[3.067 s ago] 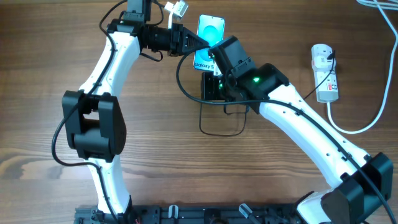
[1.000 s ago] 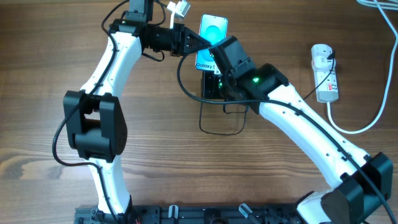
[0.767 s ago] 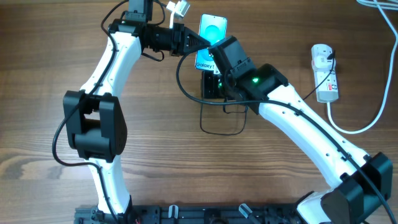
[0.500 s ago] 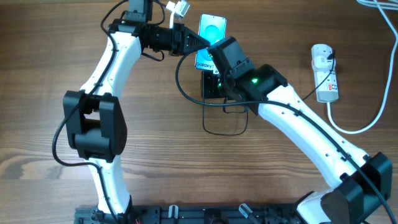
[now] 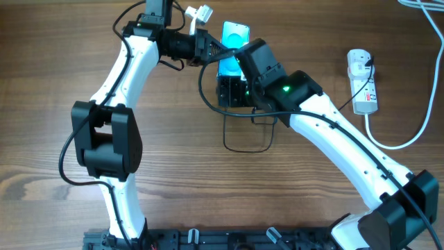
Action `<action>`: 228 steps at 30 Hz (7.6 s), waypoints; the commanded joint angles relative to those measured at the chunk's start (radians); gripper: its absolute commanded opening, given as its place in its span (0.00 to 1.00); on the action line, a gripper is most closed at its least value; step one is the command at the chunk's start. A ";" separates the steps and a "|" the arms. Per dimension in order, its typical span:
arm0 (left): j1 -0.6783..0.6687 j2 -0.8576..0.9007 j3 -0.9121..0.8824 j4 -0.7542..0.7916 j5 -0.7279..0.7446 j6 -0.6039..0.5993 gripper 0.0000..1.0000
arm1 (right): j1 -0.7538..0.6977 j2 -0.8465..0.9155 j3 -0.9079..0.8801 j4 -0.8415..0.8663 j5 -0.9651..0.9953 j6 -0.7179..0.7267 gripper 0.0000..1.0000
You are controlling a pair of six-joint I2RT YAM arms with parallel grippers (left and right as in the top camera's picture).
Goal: Plug charger to phone and switch on socket
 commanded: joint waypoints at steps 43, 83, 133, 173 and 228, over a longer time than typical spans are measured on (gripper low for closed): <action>-0.010 -0.027 -0.159 -0.161 -0.851 -0.130 1.00 | -0.204 -0.005 0.016 -0.243 0.111 0.077 1.00; 0.013 -0.289 -0.159 -0.189 -1.096 -0.208 1.00 | -0.996 0.462 0.016 0.183 0.154 0.027 1.00; 0.013 -0.289 -0.159 -0.189 -1.096 -0.208 1.00 | -0.993 0.138 0.018 -0.136 -0.084 0.024 1.00; 0.013 -0.289 -0.159 -0.189 -1.096 -0.208 1.00 | -0.533 -0.554 -0.200 -0.452 -0.058 -0.133 1.00; 0.013 -0.289 -0.159 -0.189 -1.096 -0.208 1.00 | -0.610 -1.647 -1.443 0.782 -0.038 -0.555 1.00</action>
